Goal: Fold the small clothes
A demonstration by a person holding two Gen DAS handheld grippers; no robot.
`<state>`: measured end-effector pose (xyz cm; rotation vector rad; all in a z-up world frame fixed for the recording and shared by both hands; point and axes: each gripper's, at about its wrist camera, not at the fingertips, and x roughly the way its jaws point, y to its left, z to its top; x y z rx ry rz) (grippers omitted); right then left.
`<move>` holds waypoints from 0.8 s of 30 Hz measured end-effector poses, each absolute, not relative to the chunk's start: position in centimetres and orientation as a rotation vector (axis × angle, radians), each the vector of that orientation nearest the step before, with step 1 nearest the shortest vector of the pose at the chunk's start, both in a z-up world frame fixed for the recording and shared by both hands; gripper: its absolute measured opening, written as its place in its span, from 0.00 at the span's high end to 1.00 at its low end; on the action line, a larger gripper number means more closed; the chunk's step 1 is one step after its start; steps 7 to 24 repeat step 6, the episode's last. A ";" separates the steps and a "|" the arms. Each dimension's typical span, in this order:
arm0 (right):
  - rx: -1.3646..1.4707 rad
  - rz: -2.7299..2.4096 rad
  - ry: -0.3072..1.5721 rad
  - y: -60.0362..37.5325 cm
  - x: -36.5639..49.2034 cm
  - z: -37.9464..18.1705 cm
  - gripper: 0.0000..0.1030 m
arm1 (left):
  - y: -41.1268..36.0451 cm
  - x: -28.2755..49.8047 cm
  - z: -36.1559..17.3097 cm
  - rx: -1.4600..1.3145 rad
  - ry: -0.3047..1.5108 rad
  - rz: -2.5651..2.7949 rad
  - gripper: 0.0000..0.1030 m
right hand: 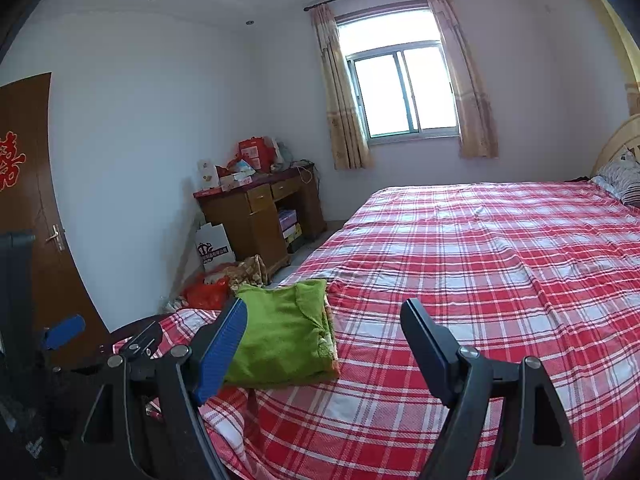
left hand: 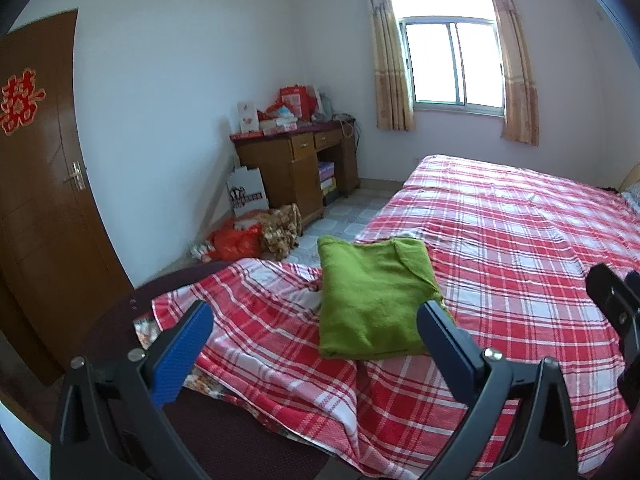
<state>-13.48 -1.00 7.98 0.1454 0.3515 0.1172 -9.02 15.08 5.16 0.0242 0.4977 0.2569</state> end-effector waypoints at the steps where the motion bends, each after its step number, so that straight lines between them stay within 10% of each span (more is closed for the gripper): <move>1: 0.146 0.115 0.354 -1.1 -13.4 7.9 0.23 | 15.2 -8.9 5.0 0.018 0.497 0.248 0.00; 24: 0.160 0.104 0.360 -1.8 -13.1 7.6 0.23 | 15.8 -8.0 4.2 0.028 0.514 0.253 0.00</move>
